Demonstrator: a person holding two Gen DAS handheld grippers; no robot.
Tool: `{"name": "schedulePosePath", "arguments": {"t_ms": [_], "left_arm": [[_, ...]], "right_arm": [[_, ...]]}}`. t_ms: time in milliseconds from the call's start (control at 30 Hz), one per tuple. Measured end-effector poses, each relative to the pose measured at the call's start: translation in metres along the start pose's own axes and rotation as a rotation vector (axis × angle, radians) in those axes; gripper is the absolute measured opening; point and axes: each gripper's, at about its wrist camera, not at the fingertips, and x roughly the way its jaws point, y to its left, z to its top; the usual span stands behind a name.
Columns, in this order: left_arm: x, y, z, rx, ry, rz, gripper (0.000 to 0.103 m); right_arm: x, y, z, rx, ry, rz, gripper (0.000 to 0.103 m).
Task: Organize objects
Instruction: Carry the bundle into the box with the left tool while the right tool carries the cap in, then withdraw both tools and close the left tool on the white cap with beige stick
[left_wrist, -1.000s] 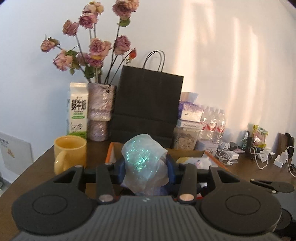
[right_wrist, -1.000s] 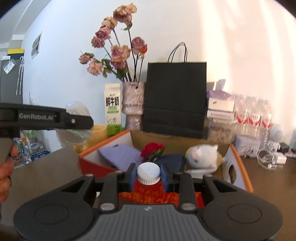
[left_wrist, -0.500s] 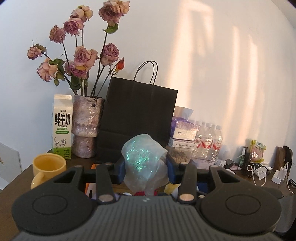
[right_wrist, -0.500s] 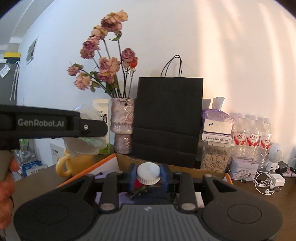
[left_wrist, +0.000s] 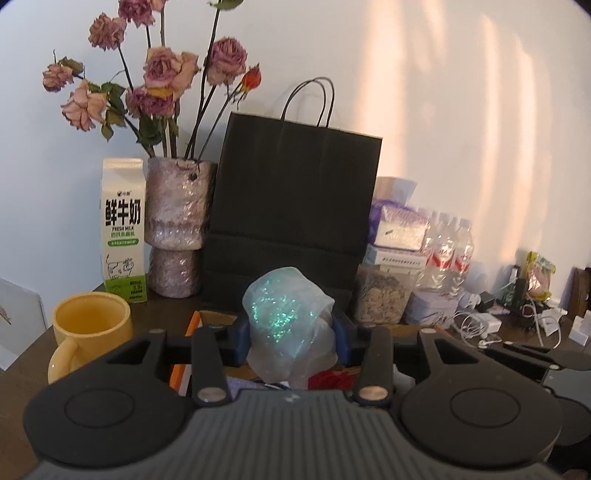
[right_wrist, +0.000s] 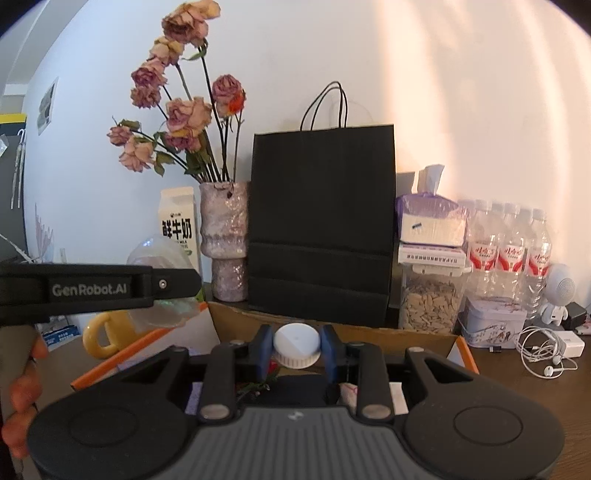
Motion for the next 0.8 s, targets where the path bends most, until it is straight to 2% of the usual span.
{"name": "schedulePosePath", "arguments": {"t_ms": [200,267,300,333,367,400,433,500,567,800], "left_arm": [[0.004,0.0,-0.006,0.015,0.018,0.016,0.053],[0.004,0.0,-0.007,0.018,0.013,0.019,0.072],[0.003,0.0,-0.007,0.017,0.007,0.024,0.077],[0.001,0.0,-0.007,0.018,-0.003,0.034,0.088],[0.0,-0.001,-0.006,0.02,-0.011,0.043,0.1],[-0.001,-0.001,-0.006,0.019,-0.021,0.056,0.103],[-0.003,0.0,-0.006,0.014,-0.037,0.071,0.103],[-0.002,0.002,-0.005,0.007,-0.035,0.08,0.103],[-0.001,0.004,-0.005,-0.002,-0.028,0.087,0.103],[-0.007,0.004,-0.003,0.001,-0.032,0.089,0.103]], "right_arm": [[0.003,0.0,-0.005,-0.002,0.024,0.0,0.027],[0.003,0.0,-0.005,-0.003,0.031,-0.003,0.03],[0.003,0.0,-0.005,-0.002,0.032,-0.004,0.038],[0.003,0.0,-0.005,-0.002,0.034,-0.009,0.055],[0.003,0.0,-0.006,-0.001,0.036,-0.013,0.065],[0.003,0.0,-0.007,0.001,0.036,-0.015,0.085],[0.003,0.0,-0.008,0.002,0.036,-0.016,0.095],[0.005,0.001,-0.009,0.0,0.043,-0.023,0.096],[0.007,0.001,-0.01,0.002,0.052,-0.03,0.103],[0.004,0.003,-0.01,0.006,0.048,-0.03,0.103]]}}
